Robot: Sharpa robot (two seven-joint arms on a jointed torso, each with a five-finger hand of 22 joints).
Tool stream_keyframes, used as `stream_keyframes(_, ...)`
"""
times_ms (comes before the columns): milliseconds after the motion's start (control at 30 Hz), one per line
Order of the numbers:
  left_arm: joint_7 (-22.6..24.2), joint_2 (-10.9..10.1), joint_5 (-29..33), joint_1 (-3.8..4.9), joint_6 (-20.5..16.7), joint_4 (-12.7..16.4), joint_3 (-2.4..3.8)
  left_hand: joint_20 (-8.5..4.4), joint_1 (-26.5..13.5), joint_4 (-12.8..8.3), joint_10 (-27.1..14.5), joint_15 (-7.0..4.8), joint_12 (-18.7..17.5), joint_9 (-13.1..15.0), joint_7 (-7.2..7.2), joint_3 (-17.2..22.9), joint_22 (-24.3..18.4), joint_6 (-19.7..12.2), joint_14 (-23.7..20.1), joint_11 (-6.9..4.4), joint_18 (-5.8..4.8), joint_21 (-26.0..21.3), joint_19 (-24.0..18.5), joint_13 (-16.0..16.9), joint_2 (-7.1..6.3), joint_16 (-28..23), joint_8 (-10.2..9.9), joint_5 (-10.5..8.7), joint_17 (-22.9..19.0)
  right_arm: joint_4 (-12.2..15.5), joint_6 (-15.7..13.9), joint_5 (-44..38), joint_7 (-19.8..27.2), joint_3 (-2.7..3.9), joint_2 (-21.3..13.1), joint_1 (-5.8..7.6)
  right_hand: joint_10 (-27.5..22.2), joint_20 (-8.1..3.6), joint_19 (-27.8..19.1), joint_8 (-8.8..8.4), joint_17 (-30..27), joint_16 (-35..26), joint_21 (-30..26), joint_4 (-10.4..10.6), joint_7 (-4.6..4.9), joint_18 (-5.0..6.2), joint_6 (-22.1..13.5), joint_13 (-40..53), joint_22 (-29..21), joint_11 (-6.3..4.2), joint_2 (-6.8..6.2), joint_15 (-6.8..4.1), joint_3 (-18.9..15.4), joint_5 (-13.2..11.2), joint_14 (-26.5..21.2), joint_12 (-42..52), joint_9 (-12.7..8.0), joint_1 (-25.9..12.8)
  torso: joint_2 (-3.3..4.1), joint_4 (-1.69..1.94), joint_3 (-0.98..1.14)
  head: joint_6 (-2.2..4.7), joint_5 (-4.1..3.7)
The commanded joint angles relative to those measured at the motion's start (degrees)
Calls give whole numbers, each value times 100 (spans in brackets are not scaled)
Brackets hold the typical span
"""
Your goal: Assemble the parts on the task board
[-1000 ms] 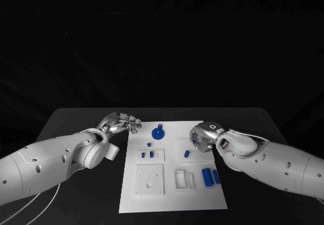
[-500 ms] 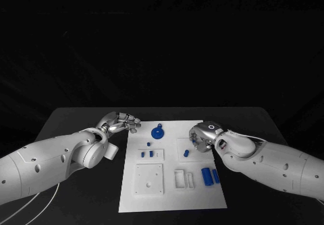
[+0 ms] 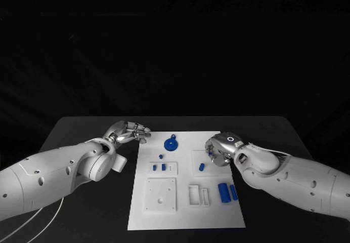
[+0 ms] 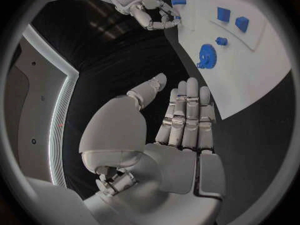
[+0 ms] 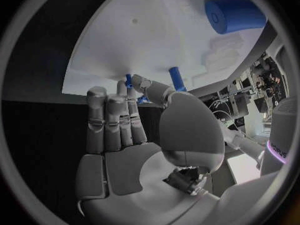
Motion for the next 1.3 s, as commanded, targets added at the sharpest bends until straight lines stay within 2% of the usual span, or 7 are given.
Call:
stream_keyframes(33, 101, 15, 53, 5, 34, -17, 6, 14, 6, 2, -16, 6, -37, -5, 9, -23, 9, -43, 38, 8, -31, -24, 17, -8, 61, -28, 25, -15, 9, 79, -183, -29, 78, 50, -25, 1, 320, -40, 6, 41, -8, 23, 40, 5, -4, 396, 34, 9, 104, 18, -21, -32, 37, -23, 7, 30, 10, 20, 0, -3, 2, 4, 2)
stream_keyframes(167, 104, 17, 57, 5, 30, -30, 6, 13, 8, 0, -18, 6, -39, -6, 9, -23, 10, -43, 40, 9, -31, -27, 16, -9, 62, -35, 26, -15, 12, 194, -196, 56, 122, 134, -94, 2, 328, -45, 14, 43, -11, 20, 41, 17, -8, 396, 41, 16, 102, 15, -37, -35, 54, -23, 16, 26, 14, 20, 0, -12, 6, 11, 7)
stream_keyframes(533, 99, 24, 58, 4, 21, -19, 6, 14, 12, -4, -29, 8, -45, -9, 9, -25, 12, -45, 43, 14, -32, -35, 15, -14, 64, -54, 30, -14, 20, 671, -205, 272, 193, 257, -311, 4, 334, -49, 21, 43, -15, 15, 41, 31, -9, 396, 43, 23, 100, 13, -48, -37, 71, -23, 23, 19, 18, 18, -3, -10, -5, 22, 13)
stream_keyframes(800, 133, 56, 150, 3, -59, -8, 5, 15, 13, -5, -33, 8, -47, -11, 10, -25, 14, -47, 44, 16, -33, -39, 16, -16, 68, -63, 31, -14, 25, 1148, -424, 600, 359, 270, -274, -4, 333, -51, 24, 41, -18, 11, 39, 39, -8, 396, 41, 26, 97, 14, -49, -38, 81, -22, 25, 13, 19, 20, -18, -10, -11, 44, 68)
stream_keyframes(1033, 153, 102, 320, 3, -167, -43, 4, 15, 14, -4, -33, 9, -47, -11, 9, -25, 15, -45, 48, 16, -33, -42, 17, -17, 75, -72, 35, -13, 30, 1387, -429, 691, 413, 269, -93, -154, 329, -54, 27, 37, -22, 5, 36, 42, -7, 396, 36, 28, 95, 15, -46, -37, 90, -20, 27, 5, 19, 23, -66, -5, -38, 15, 223)
stream_keyframes(1167, 158, 165, 363, 3, -254, -79, 4, 15, 16, -5, -31, 9, -45, -12, 8, -25, 16, -43, 50, 16, -33, -44, 18, -18, 76, -77, 37, -13, 33, 1477, -413, 602, 404, 267, 36, -243, 327, -55, 28, 35, -24, 3, 35, 42, -6, 396, 33, 29, 94, 16, -45, -36, 92, -20, 28, 1, 19, 24, -102, 9, -64, -22, 359)
stream_keyframes(1300, 163, 239, 447, 3, -325, -141, 3, 15, 14, -3, -29, 9, -44, -12, 8, -26, 17, -40, 51, 15, -34, -46, 19, -18, 80, -83, 40, -13, 36, 1470, -372, 430, 385, 251, 199, -357, 326, -56, 29, 34, -25, 0, 34, 41, -5, 396, 31, 30, 93, 16, -42, -35, 94, -20, 28, -2, 19, 25, -135, 13, -97, -64, 431)
